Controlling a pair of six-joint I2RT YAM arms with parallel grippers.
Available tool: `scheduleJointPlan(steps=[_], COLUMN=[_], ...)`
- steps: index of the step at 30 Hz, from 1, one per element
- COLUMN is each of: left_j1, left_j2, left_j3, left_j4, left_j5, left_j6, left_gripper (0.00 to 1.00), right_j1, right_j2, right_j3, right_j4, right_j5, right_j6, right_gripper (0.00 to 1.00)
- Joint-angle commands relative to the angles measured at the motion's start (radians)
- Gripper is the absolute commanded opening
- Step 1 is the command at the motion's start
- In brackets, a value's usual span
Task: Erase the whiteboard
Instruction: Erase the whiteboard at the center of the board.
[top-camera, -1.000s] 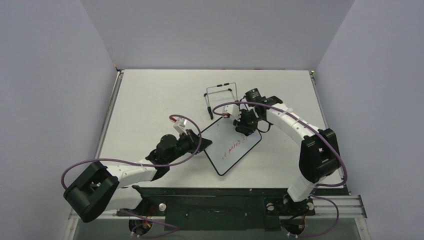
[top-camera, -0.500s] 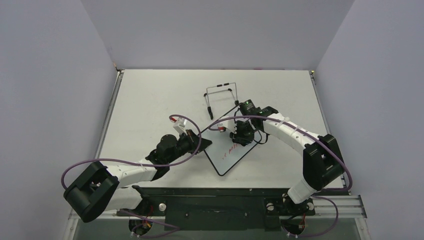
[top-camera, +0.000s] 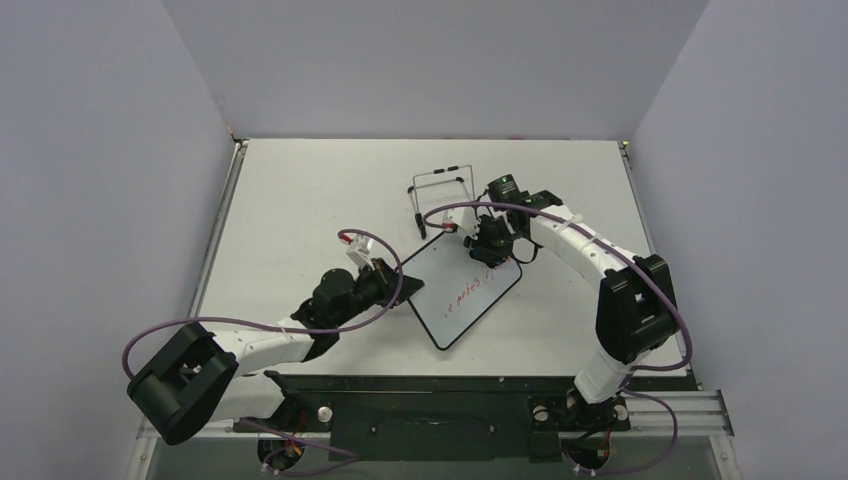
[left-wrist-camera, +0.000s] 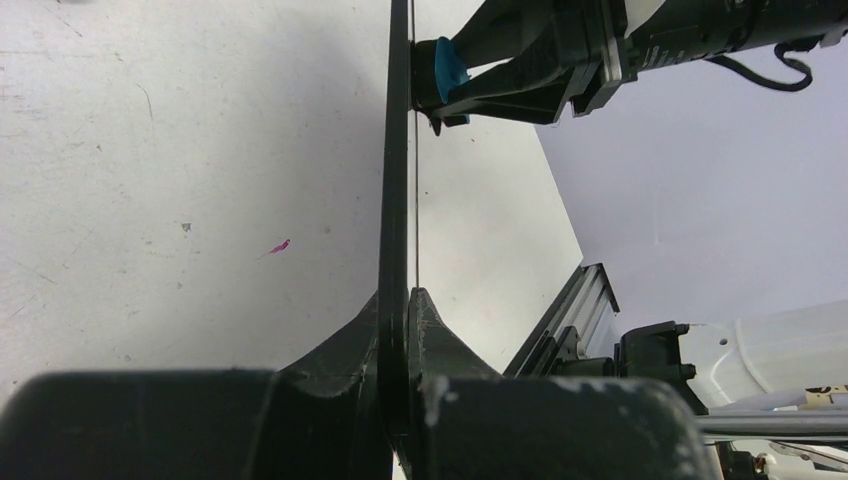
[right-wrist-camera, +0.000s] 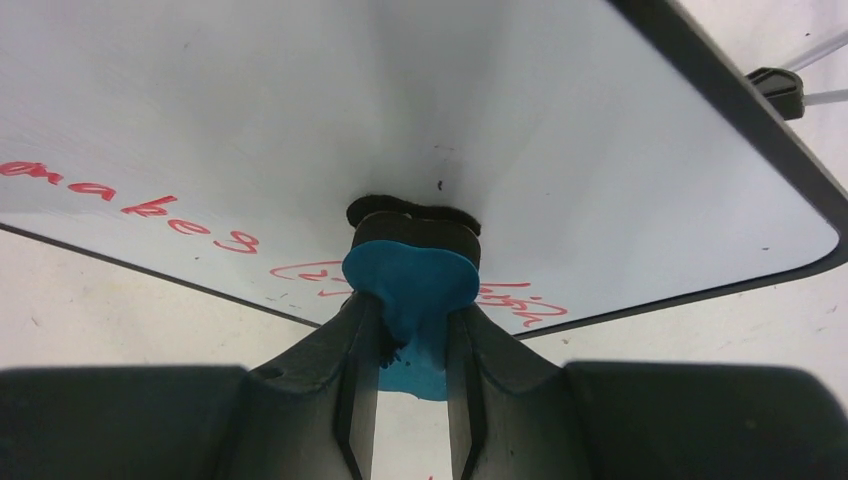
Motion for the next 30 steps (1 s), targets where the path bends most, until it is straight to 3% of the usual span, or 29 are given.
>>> scheduleJointPlan(steps=[1, 7, 11, 19, 25, 30], left_j1=[-0.022, -0.021, -0.022, -0.026, -0.026, -0.026], left_j2=[-0.027, -0.024, -0.018, -0.006, -0.014, -0.036], left_j3=[0.068, 0.066, 0.069, 0.074, 0.074, 0.072], left_j4=[0.18, 0.191, 0.192, 0.193, 0.19, 0.17], left_j5=[0.112, 0.119, 0.12, 0.12, 0.12, 0.118], left_j6=[-0.006, -0.009, -0.009, -0.009, -0.008, 0.003], left_gripper=[0.0, 0.0, 0.0, 0.0, 0.0, 0.0], right_j1=[0.047, 0.013, -0.038, 0.001, 0.074, 0.021], right_j2=[-0.033, -0.056, -0.043, -0.001, -0.02, -0.051], right_j3=[-0.07, -0.166, -0.093, 0.06, -0.026, -0.115], right_j4=[0.053, 0.054, 0.049, 0.045, 0.044, 0.03], right_j5=[-0.045, -0.027, -0.028, -0.074, -0.065, -0.064], right_j6=[-0.005, -0.032, -0.02, 0.049, 0.033, -0.005], right_gripper=[0.0, 0.0, 0.0, 0.0, 0.0, 0.0])
